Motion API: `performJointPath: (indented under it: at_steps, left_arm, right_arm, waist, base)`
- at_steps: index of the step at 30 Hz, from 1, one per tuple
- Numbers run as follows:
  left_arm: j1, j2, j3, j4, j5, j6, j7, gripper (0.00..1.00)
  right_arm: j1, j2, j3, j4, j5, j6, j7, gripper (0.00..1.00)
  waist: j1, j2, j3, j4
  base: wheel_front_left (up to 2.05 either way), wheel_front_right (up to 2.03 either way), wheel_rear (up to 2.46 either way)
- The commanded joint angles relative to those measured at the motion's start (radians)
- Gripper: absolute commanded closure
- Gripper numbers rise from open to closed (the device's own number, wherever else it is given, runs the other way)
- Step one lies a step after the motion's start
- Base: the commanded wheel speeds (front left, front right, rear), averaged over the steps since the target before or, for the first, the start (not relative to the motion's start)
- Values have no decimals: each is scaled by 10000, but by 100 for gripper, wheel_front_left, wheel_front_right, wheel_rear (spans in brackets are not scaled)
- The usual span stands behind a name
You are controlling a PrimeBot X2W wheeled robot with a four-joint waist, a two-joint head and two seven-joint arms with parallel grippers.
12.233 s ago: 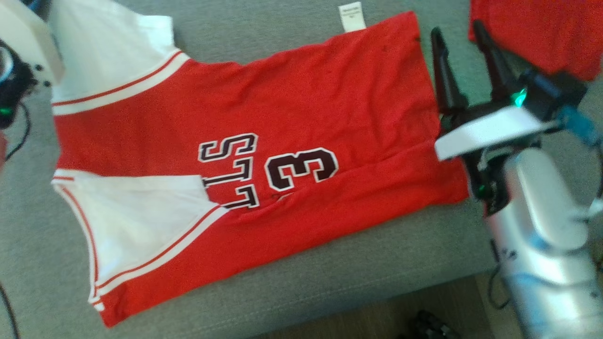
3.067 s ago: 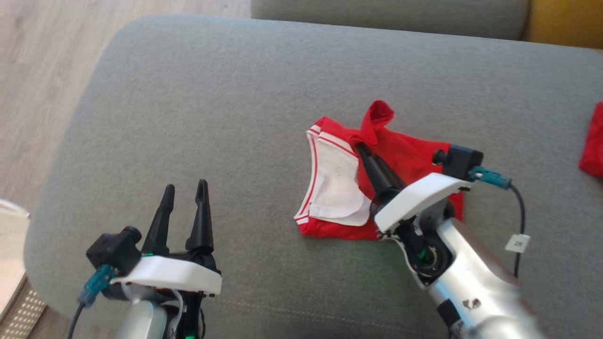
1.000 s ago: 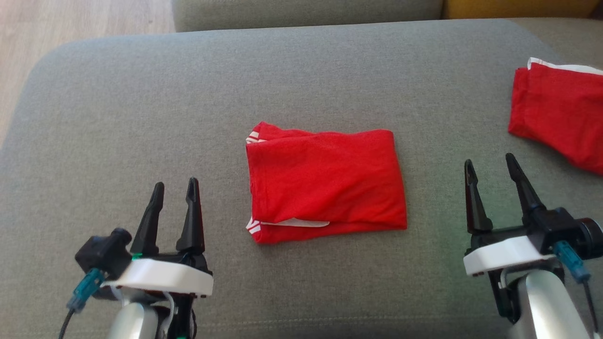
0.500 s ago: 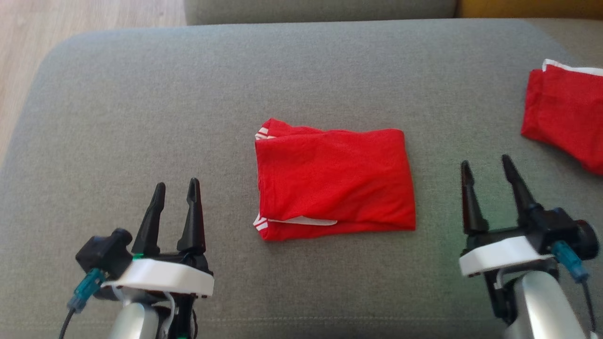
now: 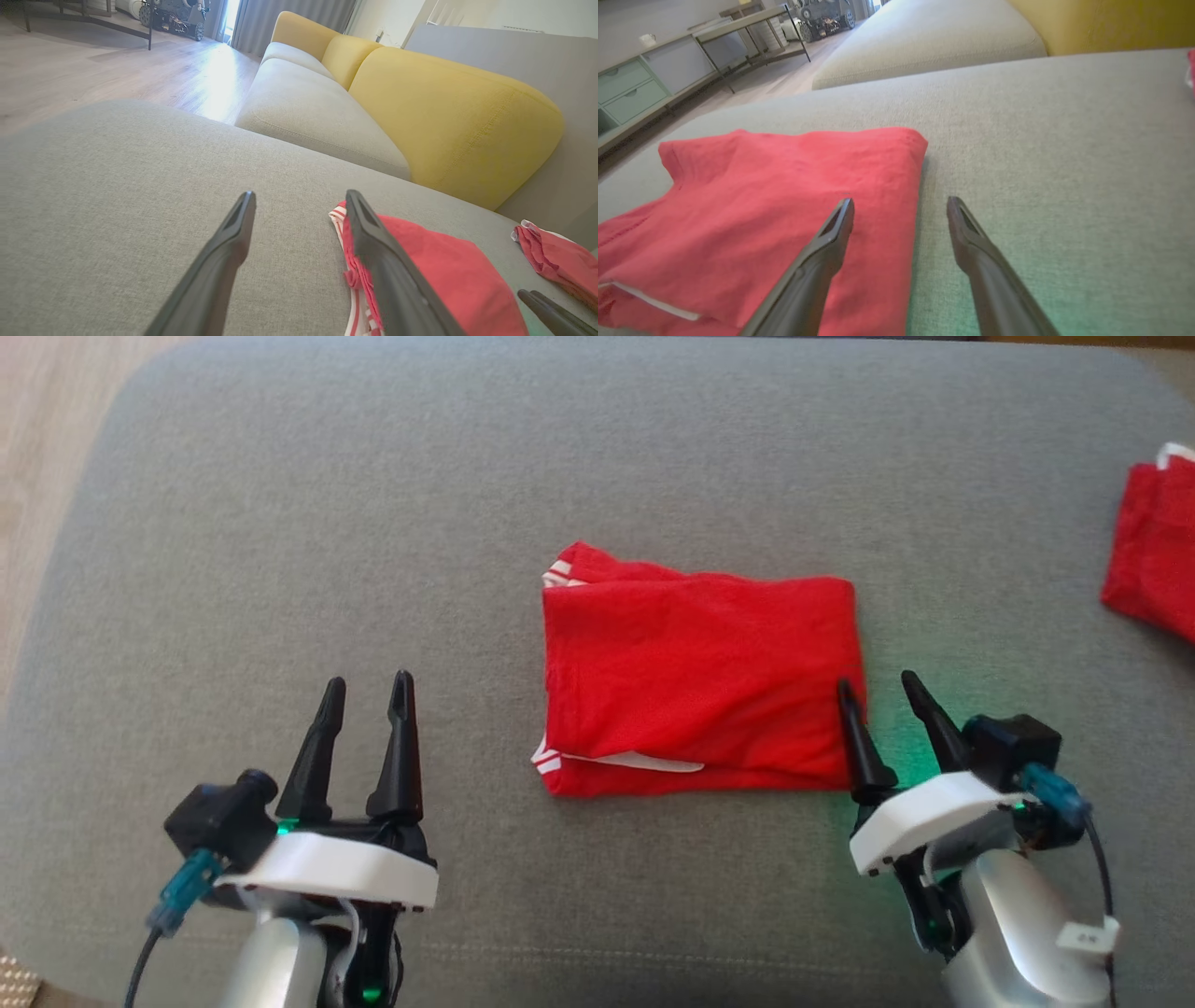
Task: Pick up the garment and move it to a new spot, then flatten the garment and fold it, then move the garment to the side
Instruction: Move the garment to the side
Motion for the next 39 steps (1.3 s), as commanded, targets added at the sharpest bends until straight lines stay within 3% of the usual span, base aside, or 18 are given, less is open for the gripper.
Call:
performJointPath:
  at_steps: [1,10,11,12,13,14,21,27,34,39]
  left_arm:
    - [-384,26,275,-291,19,-12,-122,0]
    - [-486,26,261,-271,-15,-13,-122,0]
    - [-496,26,262,-272,-15,-6,-122,0]
    - [-502,26,265,-273,-14,2,-122,0]
    - [-502,26,265,-273,-14,2,-122,0]
    - [-504,26,271,-275,-11,7,-122,0]
    - [-510,26,342,-359,-25,42,-122,0]
    - [-520,26,391,-567,6,-18,-122,0]
    - [-908,26,259,-950,205,-178,-122,0]
    - [-1852,26,-21,-1130,813,-552,-122,0]
  right_arm:
    - [-432,-17,269,22,49,-9,14,0]
    - [-1224,-17,393,1485,110,-9,-58,0]
    - [-1280,-17,475,1625,123,-9,-41,9]
    - [-1339,-17,533,1752,92,-9,-51,83]
    - [-1339,-17,533,1752,92,-9,-51,83]
    - [-1394,-17,587,1867,-17,-9,-87,100]
    - [-1687,-17,650,2472,-1834,-9,-482,100]
    - [-2185,-281,690,2274,-2953,-9,-764,100]
    - [-3359,-1180,1461,1805,-3227,-9,-530,100]
    - [-4753,-2389,1817,1425,-2751,-9,-2,100]
  waist:
    - [0,0,128,142]
    - [0,0,334,402]
    - [0,0,342,404]
    - [0,0,345,396]
    - [0,0,345,396]
    - [0,0,343,382]
    - [0,0,212,86]
    - [0,0,58,-489]
    - [0,0,293,-1497]
    - [0,0,1081,-2361]
  base:
    - [0,0,0]
    - [0,0,0]
    - [0,0,0]
    - [0,0,0]
    - [0,0,0]
    - [0,0,0]
    - [0,0,0]
    - [0,0,0]
    - [0,0,0]
    - [0,0,0]
